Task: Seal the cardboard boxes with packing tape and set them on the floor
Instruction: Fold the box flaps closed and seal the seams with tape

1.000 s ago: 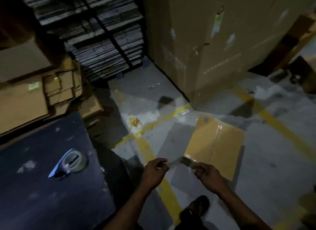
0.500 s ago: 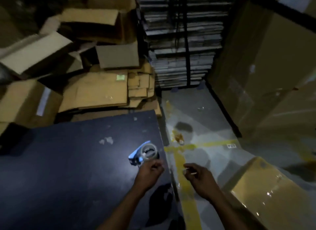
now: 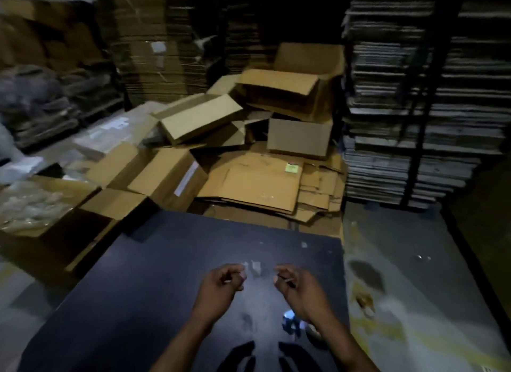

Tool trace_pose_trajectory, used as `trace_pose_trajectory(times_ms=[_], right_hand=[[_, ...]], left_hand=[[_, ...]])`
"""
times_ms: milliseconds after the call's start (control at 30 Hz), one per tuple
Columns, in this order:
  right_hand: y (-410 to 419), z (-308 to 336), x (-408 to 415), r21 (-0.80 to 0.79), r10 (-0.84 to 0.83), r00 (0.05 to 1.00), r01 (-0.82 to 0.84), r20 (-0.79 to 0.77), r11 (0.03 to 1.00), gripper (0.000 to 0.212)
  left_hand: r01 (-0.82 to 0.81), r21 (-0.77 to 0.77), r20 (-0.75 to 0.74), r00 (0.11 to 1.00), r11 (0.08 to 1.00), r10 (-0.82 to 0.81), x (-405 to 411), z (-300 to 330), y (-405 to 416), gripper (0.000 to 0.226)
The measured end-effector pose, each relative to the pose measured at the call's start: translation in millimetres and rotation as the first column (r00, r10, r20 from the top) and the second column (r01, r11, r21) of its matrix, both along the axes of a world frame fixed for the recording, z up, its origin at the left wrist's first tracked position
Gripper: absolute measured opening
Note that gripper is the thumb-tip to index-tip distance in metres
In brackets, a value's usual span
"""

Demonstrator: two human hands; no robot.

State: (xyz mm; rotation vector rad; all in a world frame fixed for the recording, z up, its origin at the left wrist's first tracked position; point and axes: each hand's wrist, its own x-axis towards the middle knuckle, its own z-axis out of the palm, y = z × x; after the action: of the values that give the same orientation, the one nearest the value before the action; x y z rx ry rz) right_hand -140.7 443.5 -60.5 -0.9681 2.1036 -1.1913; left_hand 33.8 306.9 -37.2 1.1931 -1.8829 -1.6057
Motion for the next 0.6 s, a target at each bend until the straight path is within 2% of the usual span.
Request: trace_pose_trajectory(times_ms=[200, 333, 433, 533, 600], right_hand=[[-127.5, 24.3, 29.6, -0.025, 0.086, 0.996, -0.087, -0.034, 0.996, 0.022], [-241.1, 27.5, 60.4, 0.053, 0.179, 0.979, -0.174, -0.097, 0.983, 0.023], [-343.1, 20.6, 90.0, 0.089, 0.208, 0.975, -0.202, -0.073, 0.975, 0.03], [-443.7, 10.3, 113.2, 0.121, 0.272, 0.957, -0.26, -0.102, 0.958, 0.028], [-503.5, -1.8, 122.1, 0.154, 0.296, 0.951, -0.28, -0.089, 0.948, 0.034]], left_hand=[[-0.067, 0.032, -0.044, 0.997, 0.997, 0.068, 30.1, 4.7, -121.7, 0.01], [-0.131, 0.051, -0.081, 0.988, 0.99, 0.135, 50.7, -14.0, -246.1, 0.009], [-0.197, 0.027, -0.085, 0.976, 0.98, 0.198, 72.2, -35.1, -350.0, 0.01], [-0.386, 0.029, -0.095, 0.917, 0.922, 0.387, 99.5, -57.5, -435.2, 0.017], [-0.541, 0.151, -0.067, 0.829, 0.827, 0.555, 119.2, -72.4, -479.4, 0.019]])
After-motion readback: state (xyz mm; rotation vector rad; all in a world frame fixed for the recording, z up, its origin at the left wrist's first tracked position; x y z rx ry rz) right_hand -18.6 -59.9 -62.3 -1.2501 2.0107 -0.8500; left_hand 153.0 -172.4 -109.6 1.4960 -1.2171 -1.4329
